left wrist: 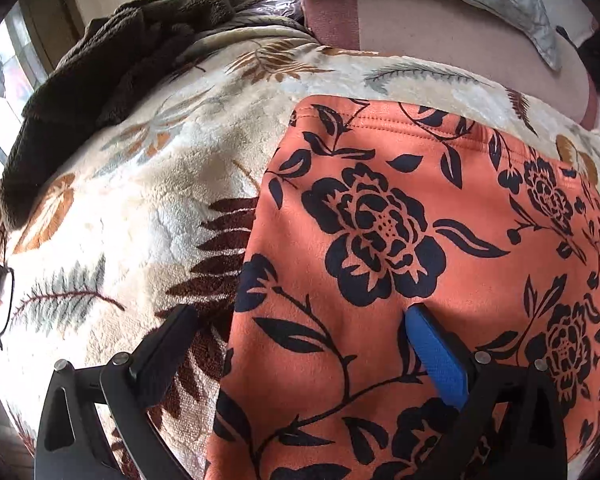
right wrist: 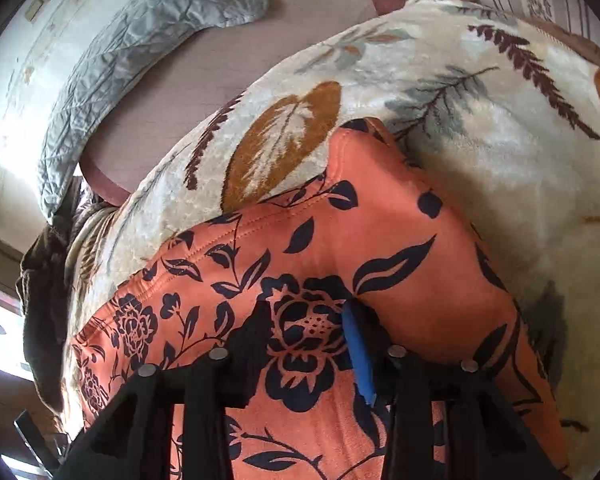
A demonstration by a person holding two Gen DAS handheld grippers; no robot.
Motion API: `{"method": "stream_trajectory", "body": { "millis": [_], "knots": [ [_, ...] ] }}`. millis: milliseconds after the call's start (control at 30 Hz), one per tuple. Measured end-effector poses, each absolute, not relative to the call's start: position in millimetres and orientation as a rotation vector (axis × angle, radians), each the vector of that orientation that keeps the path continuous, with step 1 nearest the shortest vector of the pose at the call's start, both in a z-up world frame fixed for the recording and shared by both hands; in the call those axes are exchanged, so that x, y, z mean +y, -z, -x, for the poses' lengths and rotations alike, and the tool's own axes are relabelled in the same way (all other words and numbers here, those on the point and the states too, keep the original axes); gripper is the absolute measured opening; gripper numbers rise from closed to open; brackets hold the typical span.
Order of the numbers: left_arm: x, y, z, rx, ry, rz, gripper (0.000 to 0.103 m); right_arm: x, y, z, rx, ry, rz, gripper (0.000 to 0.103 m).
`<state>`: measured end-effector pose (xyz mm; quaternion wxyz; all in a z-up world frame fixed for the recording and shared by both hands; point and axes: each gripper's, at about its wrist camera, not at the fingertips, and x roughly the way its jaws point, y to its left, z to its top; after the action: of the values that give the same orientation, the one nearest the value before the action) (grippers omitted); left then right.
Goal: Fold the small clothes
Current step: 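Press and smooth the folded orange shirt with both grippers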
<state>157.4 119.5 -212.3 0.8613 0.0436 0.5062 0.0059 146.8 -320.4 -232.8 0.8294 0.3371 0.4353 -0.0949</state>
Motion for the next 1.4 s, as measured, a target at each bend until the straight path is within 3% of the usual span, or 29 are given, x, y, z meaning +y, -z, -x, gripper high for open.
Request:
{"method": "stream_trajectory", "body": {
  "millis": [367,600,900,1400],
  "knots": [
    [109,212,-154,1.024,-0.047,-0.132,0.103,-271,201,-140,0.867,0.032,-0.573,0.042],
    [103,205,-148,0.976,-0.052,-0.16,0.103,-224,219,-156,0.964,-0.022,-0.449,0.042],
    [104,182,-140,0.866,-0.061,-0.14,0.103,-230,202,-149,0.866,-0.089,-0.507,0.042],
    [107,181,-141,0.874,-0.056,-0.129,0.103,-223,209,-152,0.924,-0.087,-0.484,0.041]
  ]
}}
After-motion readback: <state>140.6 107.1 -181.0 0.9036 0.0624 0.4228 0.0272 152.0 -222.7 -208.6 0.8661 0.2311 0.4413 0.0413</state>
